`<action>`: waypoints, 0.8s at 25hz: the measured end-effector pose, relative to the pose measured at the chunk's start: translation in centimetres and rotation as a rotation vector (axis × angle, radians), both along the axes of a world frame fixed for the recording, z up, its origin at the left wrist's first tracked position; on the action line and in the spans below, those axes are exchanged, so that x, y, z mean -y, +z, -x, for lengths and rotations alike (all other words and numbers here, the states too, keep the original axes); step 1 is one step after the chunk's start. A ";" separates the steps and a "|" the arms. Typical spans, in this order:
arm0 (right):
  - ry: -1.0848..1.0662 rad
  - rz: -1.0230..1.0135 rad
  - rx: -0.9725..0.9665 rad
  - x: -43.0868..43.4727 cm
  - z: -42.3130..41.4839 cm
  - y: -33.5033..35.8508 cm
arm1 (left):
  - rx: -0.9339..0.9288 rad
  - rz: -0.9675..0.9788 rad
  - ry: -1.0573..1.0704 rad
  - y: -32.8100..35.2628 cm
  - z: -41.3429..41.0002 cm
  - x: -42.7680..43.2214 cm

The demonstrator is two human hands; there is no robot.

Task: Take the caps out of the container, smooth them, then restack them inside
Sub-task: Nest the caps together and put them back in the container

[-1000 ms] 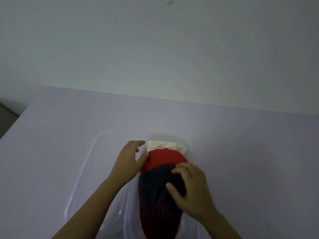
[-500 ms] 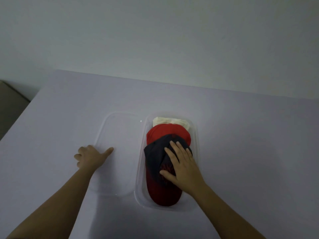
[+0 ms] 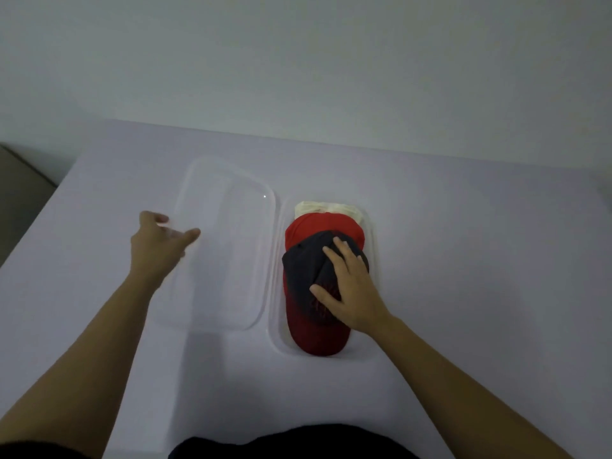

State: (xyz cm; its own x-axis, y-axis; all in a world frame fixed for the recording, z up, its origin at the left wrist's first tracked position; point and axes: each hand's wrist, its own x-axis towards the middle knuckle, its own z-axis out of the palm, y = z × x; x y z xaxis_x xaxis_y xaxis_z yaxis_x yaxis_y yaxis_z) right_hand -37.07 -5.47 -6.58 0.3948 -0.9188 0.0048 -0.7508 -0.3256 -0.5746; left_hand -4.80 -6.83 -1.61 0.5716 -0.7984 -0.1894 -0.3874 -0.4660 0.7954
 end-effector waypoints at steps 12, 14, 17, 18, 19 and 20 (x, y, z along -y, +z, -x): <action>-0.505 -0.419 0.871 -4.7 0.9 8.8 | -0.409 0.154 -0.316 4.5 11.3 -3.8; -0.587 -0.414 0.718 -4.8 1.9 6.6 | -0.315 0.010 -0.302 1.1 13.0 -4.0; -0.637 -0.430 0.584 -4.9 2.5 3.2 | -0.118 -0.077 -0.269 -1.8 14.4 -3.9; -0.644 -0.428 0.569 -4.8 2.5 2.4 | -0.089 -0.089 -0.277 -2.2 14.8 -3.9; -0.653 -0.431 0.563 -4.7 2.4 2.0 | -0.079 -0.098 -0.297 -2.5 14.9 -3.9; -0.663 -0.434 0.569 -4.6 2.3 1.6 | -0.087 -0.100 -0.324 -2.8 15.0 -3.9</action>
